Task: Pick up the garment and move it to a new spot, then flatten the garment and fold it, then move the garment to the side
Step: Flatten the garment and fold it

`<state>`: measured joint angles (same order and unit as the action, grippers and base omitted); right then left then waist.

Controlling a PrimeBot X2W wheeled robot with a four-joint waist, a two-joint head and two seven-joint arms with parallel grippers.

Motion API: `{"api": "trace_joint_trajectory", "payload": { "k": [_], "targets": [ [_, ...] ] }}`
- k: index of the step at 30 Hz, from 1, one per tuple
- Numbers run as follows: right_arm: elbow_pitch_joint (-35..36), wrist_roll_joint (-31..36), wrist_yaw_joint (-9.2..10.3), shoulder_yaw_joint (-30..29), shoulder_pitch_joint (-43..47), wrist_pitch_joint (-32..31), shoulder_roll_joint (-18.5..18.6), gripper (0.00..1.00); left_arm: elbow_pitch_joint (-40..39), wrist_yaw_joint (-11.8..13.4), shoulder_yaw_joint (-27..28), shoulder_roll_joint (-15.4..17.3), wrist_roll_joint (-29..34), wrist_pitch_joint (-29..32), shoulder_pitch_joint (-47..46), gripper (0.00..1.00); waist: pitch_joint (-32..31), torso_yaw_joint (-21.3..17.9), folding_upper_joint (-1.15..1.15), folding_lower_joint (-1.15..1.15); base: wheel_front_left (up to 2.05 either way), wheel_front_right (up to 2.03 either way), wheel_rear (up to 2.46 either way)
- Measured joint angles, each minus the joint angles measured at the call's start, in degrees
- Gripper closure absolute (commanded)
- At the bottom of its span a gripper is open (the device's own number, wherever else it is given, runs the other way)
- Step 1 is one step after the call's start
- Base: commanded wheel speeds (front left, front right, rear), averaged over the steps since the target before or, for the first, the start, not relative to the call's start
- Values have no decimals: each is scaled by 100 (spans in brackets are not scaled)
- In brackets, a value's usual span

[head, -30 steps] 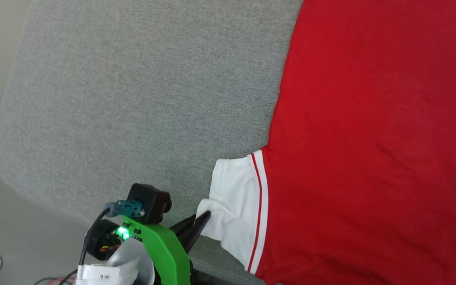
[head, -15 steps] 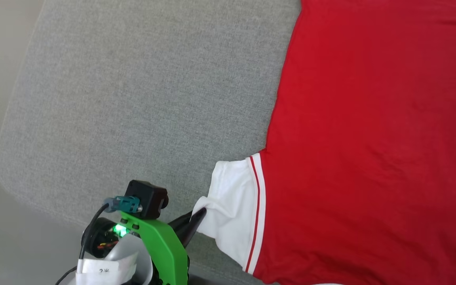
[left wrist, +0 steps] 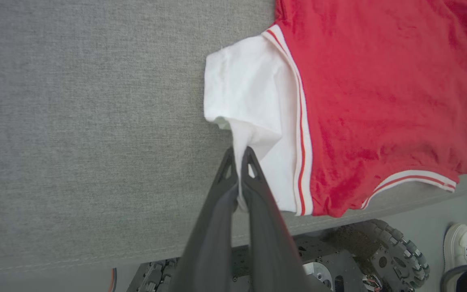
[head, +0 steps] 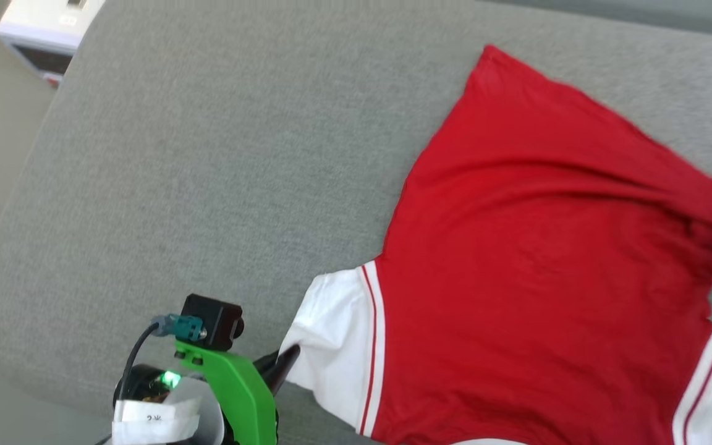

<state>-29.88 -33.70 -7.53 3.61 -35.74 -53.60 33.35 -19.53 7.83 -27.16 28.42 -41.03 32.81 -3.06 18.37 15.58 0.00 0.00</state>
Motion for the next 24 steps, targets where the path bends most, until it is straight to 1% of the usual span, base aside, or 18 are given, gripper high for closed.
{"api": "trace_joint_trajectory", "payload": {
  "k": [8, 18, 24],
  "targets": [
    [655, -453, 0, -15, 1312, 149, -10, 100, 204, 100, 48, -14, -71, -153, 287, 100, -607, -454, 0, 0, 0, 0, 0],
    [1577, -586, 0, -535, 2726, 141, -177, 100, 323, 168, 42, -124, -92, -305, 485, 100, -1204, -950, 0, 0, 0, 0, 0],
    [1858, -458, 0, -954, 3477, 38, -452, 100, 397, 176, 2, -187, -91, -390, 498, 100, -1367, -1108, 0, 0, 0, 0, 0]
  ]
}}
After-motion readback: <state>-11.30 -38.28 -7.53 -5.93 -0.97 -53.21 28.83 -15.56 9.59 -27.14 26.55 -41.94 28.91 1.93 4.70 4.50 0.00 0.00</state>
